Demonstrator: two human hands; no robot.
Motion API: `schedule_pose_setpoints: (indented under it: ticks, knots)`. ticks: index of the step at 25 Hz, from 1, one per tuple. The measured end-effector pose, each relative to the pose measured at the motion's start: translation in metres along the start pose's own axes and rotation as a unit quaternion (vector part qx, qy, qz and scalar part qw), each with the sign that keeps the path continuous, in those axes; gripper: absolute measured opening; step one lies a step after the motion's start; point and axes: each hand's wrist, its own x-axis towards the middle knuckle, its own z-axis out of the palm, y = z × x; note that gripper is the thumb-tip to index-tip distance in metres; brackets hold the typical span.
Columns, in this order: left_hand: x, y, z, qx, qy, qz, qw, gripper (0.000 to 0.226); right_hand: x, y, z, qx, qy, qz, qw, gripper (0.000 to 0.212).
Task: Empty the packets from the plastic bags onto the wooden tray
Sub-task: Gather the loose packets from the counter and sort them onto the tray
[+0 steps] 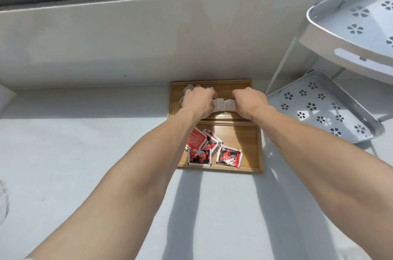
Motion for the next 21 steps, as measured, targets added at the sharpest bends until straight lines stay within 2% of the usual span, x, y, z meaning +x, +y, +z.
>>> schedule_pose_setpoints:
  ticks: [4, 11, 16, 21]
  knots:
    - [0.009, -0.005, 0.010, -0.003, -0.001, -0.009, 1.000, 0.031, 0.014, -0.001, 0.009, -0.012, -0.029, 0.004, 0.999, 0.031]
    - [-0.008, -0.007, 0.013, 0.003, 0.043, -0.004, 0.999, 0.042, -0.010, -0.009, 0.009, -0.018, 0.009, -0.008, 1.000, 0.037]
    - [-0.045, 0.000, 0.007, -0.048, 0.007, -0.010, 0.999, 0.050, -0.053, -0.010, 0.005, -0.016, 0.017, 0.006, 1.000, 0.037]
    - [-0.095, -0.001, 0.000, -0.053, -0.065, 0.011, 0.996, 0.049, -0.108, -0.018, -0.003, -0.027, -0.017, 0.035, 0.999, 0.039]
